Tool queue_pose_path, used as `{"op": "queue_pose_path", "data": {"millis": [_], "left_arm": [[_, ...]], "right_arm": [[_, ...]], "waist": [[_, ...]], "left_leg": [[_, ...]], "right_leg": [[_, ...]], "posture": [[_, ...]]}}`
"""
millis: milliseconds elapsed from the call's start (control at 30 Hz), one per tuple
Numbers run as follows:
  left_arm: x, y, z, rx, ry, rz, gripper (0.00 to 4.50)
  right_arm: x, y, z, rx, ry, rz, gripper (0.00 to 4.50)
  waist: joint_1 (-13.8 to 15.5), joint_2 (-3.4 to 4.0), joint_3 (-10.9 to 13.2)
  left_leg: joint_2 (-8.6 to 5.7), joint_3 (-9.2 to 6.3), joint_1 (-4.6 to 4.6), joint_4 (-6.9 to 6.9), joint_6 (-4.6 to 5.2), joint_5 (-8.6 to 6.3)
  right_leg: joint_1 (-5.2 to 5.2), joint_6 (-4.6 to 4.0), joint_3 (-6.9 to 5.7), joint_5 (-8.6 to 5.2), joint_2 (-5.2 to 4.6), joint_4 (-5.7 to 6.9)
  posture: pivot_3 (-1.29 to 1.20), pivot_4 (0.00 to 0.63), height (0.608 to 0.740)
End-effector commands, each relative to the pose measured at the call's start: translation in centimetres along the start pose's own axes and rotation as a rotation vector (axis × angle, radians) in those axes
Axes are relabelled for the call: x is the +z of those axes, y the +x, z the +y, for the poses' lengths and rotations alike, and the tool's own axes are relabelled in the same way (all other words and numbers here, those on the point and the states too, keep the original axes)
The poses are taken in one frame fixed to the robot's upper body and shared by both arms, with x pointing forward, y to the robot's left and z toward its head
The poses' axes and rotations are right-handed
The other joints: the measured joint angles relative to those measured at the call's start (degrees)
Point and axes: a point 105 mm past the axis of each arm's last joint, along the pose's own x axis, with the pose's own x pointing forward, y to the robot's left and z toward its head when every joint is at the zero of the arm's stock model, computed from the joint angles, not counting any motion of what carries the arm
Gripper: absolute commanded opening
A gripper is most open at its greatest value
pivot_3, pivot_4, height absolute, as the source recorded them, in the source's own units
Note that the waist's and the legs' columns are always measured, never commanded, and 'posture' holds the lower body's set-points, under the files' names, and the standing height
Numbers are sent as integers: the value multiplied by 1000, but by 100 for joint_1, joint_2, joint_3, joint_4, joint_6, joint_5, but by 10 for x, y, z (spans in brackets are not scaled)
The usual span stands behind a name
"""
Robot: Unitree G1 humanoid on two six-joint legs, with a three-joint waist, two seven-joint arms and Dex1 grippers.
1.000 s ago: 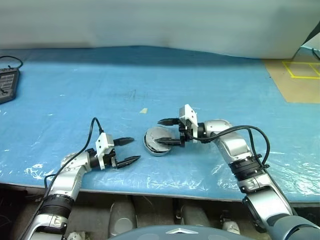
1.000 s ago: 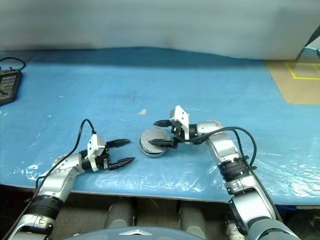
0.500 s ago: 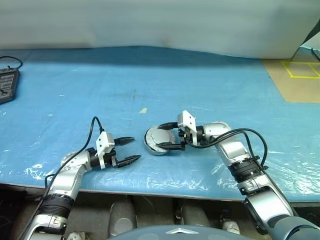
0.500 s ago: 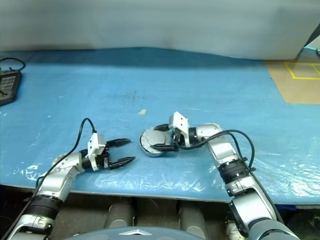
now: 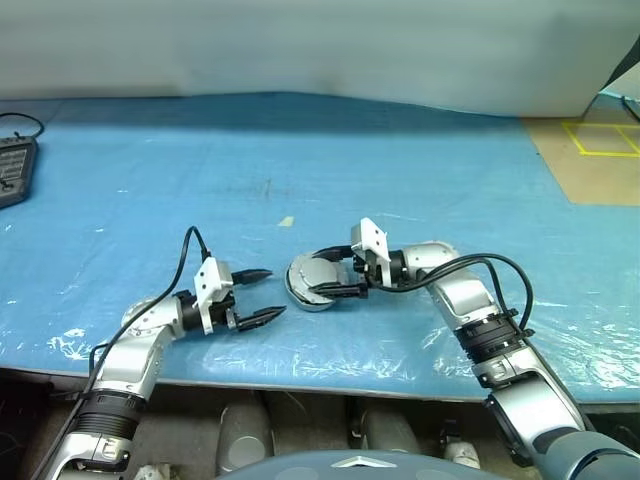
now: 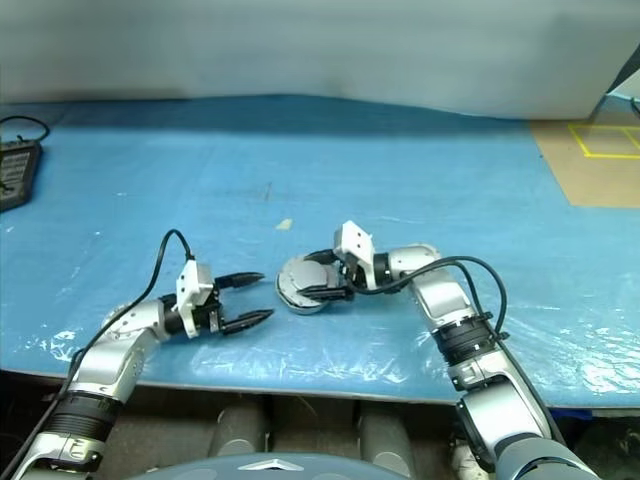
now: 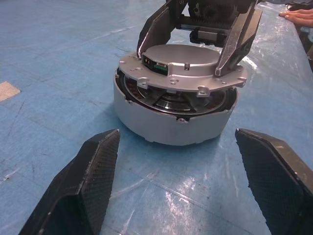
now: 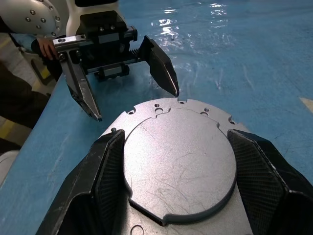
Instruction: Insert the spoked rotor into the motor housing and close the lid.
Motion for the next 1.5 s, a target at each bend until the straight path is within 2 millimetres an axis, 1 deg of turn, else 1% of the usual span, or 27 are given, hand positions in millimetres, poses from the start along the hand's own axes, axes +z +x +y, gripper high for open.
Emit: {"op": "queue_pose_path", "data": {"millis": [33,133,567,767,867,933,1033,1100,1167,1200,1267,1333,1367,1400,1500], "left_arm": [[10,0,0,-2,20,-24,3985],[9,-1,1,2,17,-22,3985],[-6,-5,1,9,2,-11,3985],[-16,-8,3,14,-5,-7,3985],[-18,-9,4,15,-5,-7,3985],[-20,-10,6,32,-11,-7,3985],[-15,-7,13,79,-22,-39,3985],[-9,-5,18,98,-26,-66,3985],[0,-4,27,134,-35,-114,3985],[4,-3,31,147,-26,-128,3786],[7,-1,31,117,-22,-132,3333],[11,0,30,95,-13,-141,2725],[12,0,30,89,-11,-145,2299],[14,1,29,82,-9,-148,1992],[17,2,26,60,-10,-159,849]], "right_arm": [[9,6,1,4,-44,20,2966],[-1,8,-2,-31,-80,97,2966],[-15,11,-3,-43,-79,165,2966],[-22,13,-1,-37,-65,198,2966],[-22,12,-1,-35,-64,199,2966],[-27,10,-1,-33,-60,220,2966],[-33,6,-1,-34,-58,243,2966],[-34,5,-1,-33,-58,251,2966],[-34,6,-1,-34,-60,252,2966],[-34,6,-1,-36,-60,252,2966],[-34,6,-2,-40,-62,251,2966],[-33,6,-2,-43,-63,251,2966],[-33,6,-2,-45,-63,251,2966],[-33,6,-2,-47,-63,250,2966],[-32,6,-2,-53,-61,249,2966]], "waist": [[-5,0,0],[-7,0,0],[-21,0,-1],[-27,0,-2],[-27,1,-3],[-27,3,-5],[-23,15,-17],[-11,16,-19],[-8,16,-19],[-8,16,-19],[-7,14,-21],[-12,20,-32],[-15,20,-34],[-18,19,-35],[-16,19,-35]], "left_leg": [[0,0,0,0,0,0],[0,0,1,-2,-1,0],[-1,0,12,-3,-1,0],[-2,0,17,-4,-1,0],[-2,0,21,-4,0,0],[-2,0,24,-4,0,-1],[-3,0,24,-4,0,-1],[-4,0,24,-4,0,-1],[-5,0,24,-4,0,-1],[-5,0,24,-4,0,-1],[-5,0,24,-4,0,-1],[-6,0,26,-4,0,0],[-6,0,26,-4,-1,0],[-6,0,26,-4,-1,0],[-5,0,24,-5,0,0]], "right_leg": [[0,0,0,0,0,-1],[0,0,0,0,0,-2],[7,0,3,0,0,1],[10,0,3,0,0,1],[13,0,3,0,0,1],[16,0,4,0,0,2],[19,0,3,0,-2,2],[20,1,3,0,-4,1],[21,0,3,0,-5,1],[22,0,3,0,-5,1],[22,0,3,0,-5,2],[22,0,3,0,-5,1],[23,1,4,0,-5,-1],[22,1,4,0,-4,-2],[22,1,3,0,-4,-4]], "posture": [[0,150,740],[0,150,740],[0,150,740],[0,150,740],[0,150,740],[0,150,740],[0,150,740],[0,150,740],[0,150,740],[0,150,740],[0,150,740],[0,150,740],[0,150,740],[0,150,740],[0,150,740]]}}
